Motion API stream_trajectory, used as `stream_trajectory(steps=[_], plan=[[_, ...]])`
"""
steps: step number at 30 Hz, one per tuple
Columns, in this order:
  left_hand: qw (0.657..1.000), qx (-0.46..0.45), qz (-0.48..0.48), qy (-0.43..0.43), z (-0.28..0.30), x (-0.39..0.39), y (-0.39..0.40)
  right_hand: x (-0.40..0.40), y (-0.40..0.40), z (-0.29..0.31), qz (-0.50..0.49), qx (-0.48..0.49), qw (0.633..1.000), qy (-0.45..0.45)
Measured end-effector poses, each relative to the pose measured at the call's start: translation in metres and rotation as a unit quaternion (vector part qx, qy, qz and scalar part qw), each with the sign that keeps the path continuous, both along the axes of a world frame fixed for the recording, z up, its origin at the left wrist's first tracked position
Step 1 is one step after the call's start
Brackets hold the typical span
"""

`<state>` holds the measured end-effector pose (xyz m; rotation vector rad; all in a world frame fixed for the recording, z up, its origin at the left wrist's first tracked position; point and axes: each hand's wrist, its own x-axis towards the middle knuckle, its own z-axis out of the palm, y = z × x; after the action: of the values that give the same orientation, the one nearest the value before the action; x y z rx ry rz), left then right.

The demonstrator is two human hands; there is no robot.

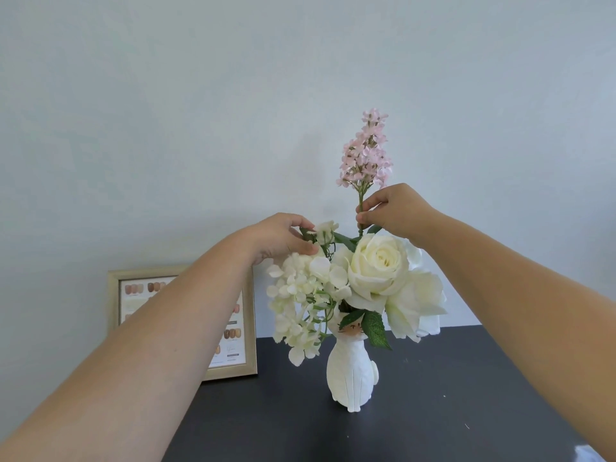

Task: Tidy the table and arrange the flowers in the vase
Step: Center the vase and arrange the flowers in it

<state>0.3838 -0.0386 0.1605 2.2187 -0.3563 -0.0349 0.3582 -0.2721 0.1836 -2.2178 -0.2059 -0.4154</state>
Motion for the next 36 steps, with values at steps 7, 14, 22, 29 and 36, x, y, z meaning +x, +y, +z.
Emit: stream_trajectory(steps=[7,14,22,29,36], plan=[[0.999,0.03,0.004,-0.037,-0.002,-0.001,-0.009,0.001,0.002,-0.002,-0.003,-0.011,1.0,-0.007],[0.999,0.021,0.037,-0.033,-0.009,0.0,-0.006,0.005,0.014,0.008,-0.002,-0.031,0.999,-0.009],[0.998,-0.023,0.023,-0.05,-0.014,-0.002,-0.005,0.006,0.022,0.005,-0.038,-0.117,0.992,-0.023],[0.996,-0.035,0.047,-0.064,-0.016,-0.003,-0.001,0.009,0.028,-0.017,-0.03,-0.209,0.977,0.038],[0.996,-0.038,0.041,-0.074,-0.013,-0.003,0.0,0.008,0.022,-0.017,0.049,-0.14,0.986,0.071]])
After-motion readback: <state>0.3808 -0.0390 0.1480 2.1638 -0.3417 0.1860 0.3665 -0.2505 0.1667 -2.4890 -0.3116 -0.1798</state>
